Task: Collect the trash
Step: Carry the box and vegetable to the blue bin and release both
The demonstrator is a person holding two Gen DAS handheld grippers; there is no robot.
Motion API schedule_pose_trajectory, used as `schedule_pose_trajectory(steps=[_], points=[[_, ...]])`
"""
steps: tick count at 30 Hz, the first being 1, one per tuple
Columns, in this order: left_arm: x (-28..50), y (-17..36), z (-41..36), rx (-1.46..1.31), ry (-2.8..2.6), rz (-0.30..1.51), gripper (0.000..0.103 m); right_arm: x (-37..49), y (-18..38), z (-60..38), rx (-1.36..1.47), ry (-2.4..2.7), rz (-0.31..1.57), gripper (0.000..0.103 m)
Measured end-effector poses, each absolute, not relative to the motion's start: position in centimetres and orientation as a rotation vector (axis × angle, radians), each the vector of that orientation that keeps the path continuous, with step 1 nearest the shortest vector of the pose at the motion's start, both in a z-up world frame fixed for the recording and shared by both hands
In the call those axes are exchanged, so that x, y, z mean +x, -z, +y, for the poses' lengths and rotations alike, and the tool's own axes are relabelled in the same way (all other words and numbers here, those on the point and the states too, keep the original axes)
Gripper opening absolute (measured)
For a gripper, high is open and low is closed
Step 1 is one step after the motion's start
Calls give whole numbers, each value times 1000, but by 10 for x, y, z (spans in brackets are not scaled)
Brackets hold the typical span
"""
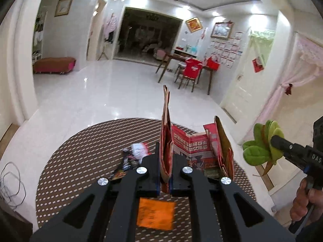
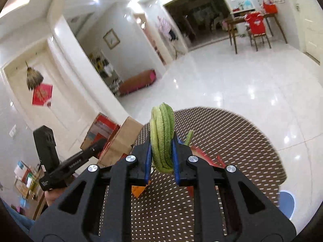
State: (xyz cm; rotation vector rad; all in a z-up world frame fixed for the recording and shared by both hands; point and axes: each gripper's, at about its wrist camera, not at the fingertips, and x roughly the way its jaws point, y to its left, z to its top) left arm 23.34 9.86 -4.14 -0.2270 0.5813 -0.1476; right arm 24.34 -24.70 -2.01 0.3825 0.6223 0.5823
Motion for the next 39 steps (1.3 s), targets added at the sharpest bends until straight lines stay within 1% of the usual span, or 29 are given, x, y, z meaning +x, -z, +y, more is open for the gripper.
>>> schedule_pose_trajectory(steps=[7, 13, 18, 27, 33, 39], points=[[244, 22, 31, -168, 267, 561, 5, 222, 9, -325, 431, -447, 554, 17], [255, 20, -39, -106, 378, 576, 5, 203, 19, -388, 486, -318, 537, 17], [258, 30, -93, -55, 474, 604, 5, 192, 36, -439, 544, -208, 548, 17], [266, 68, -193, 73, 632, 693, 5, 183, 92, -514, 671, -61, 618, 17], [276, 111, -250, 194, 694, 805, 5, 181, 139, -546, 748, 0, 694, 17], [284, 151, -289, 307, 710, 906, 5, 184, 183, -566, 815, 43, 771, 17]])
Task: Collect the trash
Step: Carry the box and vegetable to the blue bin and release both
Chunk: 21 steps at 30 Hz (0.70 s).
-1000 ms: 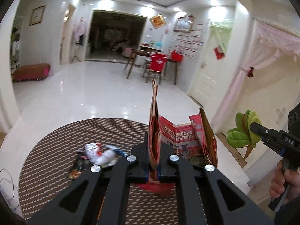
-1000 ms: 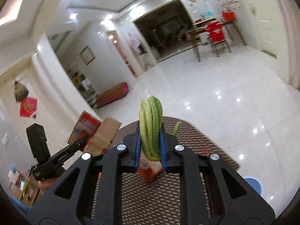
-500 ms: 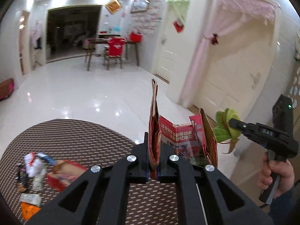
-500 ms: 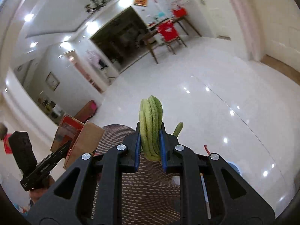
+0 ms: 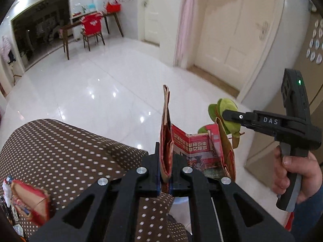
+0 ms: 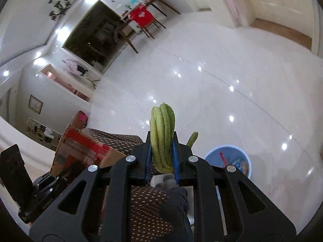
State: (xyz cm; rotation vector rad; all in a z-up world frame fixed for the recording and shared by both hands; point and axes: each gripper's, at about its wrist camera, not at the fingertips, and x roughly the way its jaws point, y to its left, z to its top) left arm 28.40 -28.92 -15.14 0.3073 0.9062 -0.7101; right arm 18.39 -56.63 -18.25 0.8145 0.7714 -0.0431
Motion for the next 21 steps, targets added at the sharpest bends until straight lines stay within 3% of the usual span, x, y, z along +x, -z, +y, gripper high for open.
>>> schedule_pose_trajectory(steps=[10, 12, 13, 14, 17, 18, 19, 21], points=[[307, 196, -343, 530, 713, 1023, 9, 183, 232, -572, 909, 90, 843, 17], [308, 207, -351, 588, 723, 1075, 28, 182, 239, -573, 925, 93, 856, 17], [312, 214, -355, 612, 722, 1097, 54, 183, 246, -574, 938, 96, 868, 19], [315, 217, -357, 626, 709, 1094, 73, 186, 250, -573, 947, 97, 884, 20], [320, 219, -351, 617, 707, 1095, 78, 192, 265, -570, 963, 95, 920, 20], [320, 219, -349, 601, 705, 1100, 78, 194, 270, -569, 967, 92, 936, 23], [324, 218, -345, 582, 692, 1101, 80, 197, 278, -568, 971, 88, 964, 47], [326, 210, -334, 555, 669, 1093, 80, 200, 289, -565, 970, 105, 1007, 78]])
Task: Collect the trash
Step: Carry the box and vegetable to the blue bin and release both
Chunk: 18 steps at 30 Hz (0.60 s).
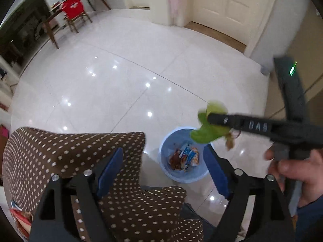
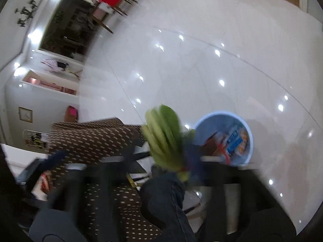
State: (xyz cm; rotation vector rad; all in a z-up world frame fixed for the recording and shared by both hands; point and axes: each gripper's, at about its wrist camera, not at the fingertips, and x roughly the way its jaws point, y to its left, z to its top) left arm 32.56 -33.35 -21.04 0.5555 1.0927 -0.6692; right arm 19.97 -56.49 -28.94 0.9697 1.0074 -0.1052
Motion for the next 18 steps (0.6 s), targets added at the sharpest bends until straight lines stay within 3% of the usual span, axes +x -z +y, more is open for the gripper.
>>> schedule_pose_trajectory(steps=[2, 4, 7, 18], points=[[325, 207, -327, 533, 659, 1080, 82, 198, 300, -561, 961, 128, 1038, 79], [324, 203, -321, 510, 643, 1061, 84, 195, 306, -559, 980, 147, 1060, 93], [320, 192, -319, 463, 635, 1037, 84, 190, 303, -554, 967, 167, 1064, 97], [298, 131, -274, 298, 652, 910, 87, 179, 235, -538, 845, 208, 966, 97]])
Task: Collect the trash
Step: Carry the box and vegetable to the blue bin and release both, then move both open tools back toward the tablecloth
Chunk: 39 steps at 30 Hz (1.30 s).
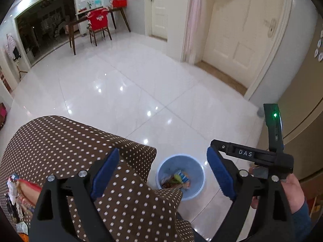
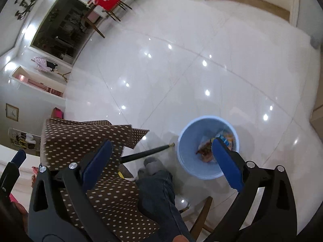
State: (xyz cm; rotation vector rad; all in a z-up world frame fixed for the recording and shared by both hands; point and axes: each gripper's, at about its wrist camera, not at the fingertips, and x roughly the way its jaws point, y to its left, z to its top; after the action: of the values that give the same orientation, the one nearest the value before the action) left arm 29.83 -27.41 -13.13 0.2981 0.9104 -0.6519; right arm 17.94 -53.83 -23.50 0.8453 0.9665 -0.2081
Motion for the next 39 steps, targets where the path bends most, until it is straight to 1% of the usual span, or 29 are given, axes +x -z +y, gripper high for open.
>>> schedule_pose_trajectory(steps=[10, 20, 29, 39], points=[[281, 87, -209, 181, 614, 810, 89, 186, 152, -496, 704, 143, 863, 97], [270, 66, -131, 80, 528, 746, 89, 210, 98, -422, 559, 22, 821, 97], [263, 59, -57, -14, 437, 717, 89, 232, 78, -359, 428, -107, 826, 97], [261, 74, 20, -113, 297, 733, 89, 251, 83, -279, 277, -265, 874, 97]])
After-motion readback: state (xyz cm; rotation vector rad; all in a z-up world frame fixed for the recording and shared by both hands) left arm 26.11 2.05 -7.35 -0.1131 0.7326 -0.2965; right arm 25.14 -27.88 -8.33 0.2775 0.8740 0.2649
